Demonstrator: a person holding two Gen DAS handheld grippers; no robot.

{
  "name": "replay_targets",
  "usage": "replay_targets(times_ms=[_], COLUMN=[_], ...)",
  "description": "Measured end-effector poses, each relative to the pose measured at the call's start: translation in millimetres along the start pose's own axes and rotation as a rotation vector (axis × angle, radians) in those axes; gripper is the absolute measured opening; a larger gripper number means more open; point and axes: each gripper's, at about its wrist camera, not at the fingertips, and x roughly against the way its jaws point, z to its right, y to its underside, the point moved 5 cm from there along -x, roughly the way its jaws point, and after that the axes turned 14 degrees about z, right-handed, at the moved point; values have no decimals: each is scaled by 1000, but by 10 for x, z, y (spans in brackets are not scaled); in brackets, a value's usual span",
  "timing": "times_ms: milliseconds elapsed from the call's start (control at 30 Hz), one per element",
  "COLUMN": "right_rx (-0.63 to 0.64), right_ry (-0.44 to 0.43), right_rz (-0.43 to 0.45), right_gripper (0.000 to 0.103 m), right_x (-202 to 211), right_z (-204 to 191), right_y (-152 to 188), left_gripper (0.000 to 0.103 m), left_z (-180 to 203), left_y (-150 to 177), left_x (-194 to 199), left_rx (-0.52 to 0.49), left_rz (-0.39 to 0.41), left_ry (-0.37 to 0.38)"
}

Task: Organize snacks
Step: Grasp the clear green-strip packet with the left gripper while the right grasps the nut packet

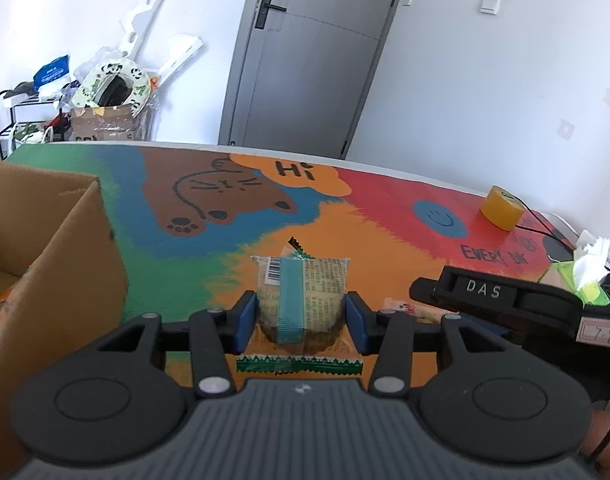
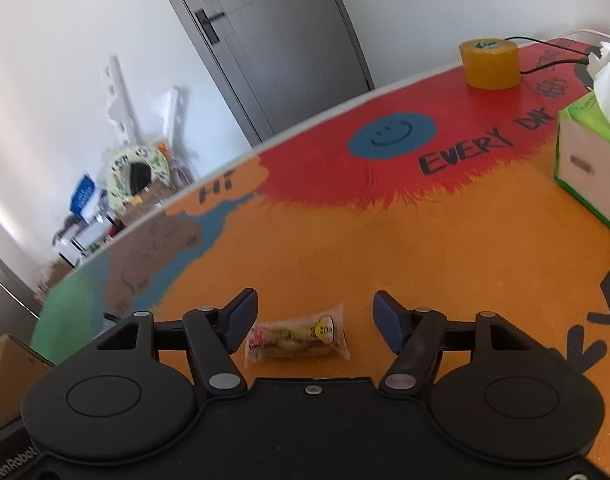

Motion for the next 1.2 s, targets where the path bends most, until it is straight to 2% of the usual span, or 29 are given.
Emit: replay_targets(times_ms=[267, 467, 667, 833, 933, 1067, 1200], right_rx=[133, 118, 156, 91, 77, -4, -47], right_ry=[41, 58, 82, 70, 47, -25, -42], right_rz=[1, 0, -3, 3, 10, -12, -21], right_gripper=[65, 65, 63, 62, 57, 39, 37], right_x=[105, 277, 485, 518, 488, 381, 262], right_z=[-100, 24, 96, 111, 42, -58, -109], right_y=[102, 134, 218, 184, 158, 140, 134], left_gripper=[46, 46, 46, 46, 46, 46, 46], left_z=[-66, -83, -77, -72, -106, -158, -196], left_y=[10, 57, 88, 89, 57, 8, -11], left_x=[46, 123, 208, 248, 262, 267, 259], left_rx=[18, 32, 43, 51, 57, 71, 76], left_rz=[-2, -11, -14, -12, -3, 11, 13], left_ry=[-3, 9, 25, 39, 35, 33, 30])
